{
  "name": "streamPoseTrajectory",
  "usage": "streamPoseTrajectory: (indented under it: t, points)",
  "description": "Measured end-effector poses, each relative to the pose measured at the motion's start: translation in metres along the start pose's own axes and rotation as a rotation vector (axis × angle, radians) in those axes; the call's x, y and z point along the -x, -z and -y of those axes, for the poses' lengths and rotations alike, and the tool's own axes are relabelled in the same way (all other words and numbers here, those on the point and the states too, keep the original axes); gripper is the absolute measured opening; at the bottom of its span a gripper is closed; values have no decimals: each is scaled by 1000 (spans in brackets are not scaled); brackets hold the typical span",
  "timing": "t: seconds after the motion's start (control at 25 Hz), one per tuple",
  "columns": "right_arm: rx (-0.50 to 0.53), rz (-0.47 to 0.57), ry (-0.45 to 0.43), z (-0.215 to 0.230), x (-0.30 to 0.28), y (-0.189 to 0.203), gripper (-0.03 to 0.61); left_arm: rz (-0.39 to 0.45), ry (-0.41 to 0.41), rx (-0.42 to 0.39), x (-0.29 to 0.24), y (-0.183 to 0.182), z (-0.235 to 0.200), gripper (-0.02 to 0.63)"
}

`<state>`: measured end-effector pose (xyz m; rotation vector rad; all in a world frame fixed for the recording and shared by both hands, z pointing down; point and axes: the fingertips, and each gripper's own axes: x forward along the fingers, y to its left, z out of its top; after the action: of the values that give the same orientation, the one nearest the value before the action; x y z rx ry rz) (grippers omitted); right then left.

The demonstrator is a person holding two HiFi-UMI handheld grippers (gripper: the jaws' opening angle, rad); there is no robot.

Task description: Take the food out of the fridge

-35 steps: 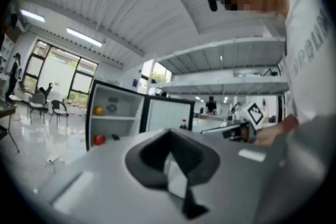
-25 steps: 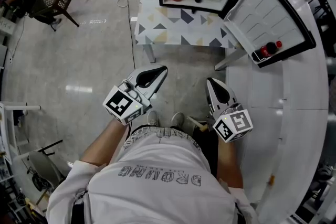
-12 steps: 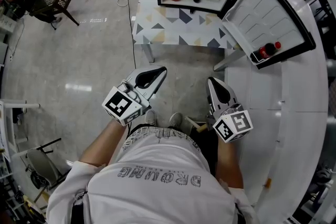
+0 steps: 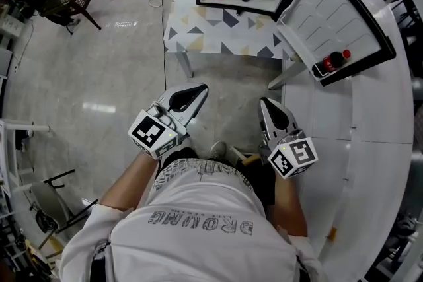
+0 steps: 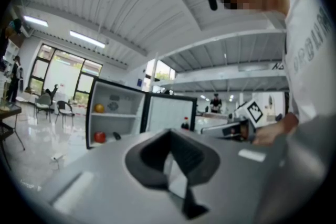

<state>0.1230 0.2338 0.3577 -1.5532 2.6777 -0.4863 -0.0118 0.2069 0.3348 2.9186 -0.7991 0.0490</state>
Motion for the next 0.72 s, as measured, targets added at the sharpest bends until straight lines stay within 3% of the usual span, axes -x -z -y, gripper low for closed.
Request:
streamPoseTrajectory:
  t: [0.72]
  points:
    - [-13,-5,-7,16,11,8,0,-6,-33,-1,-3,7,10,8]
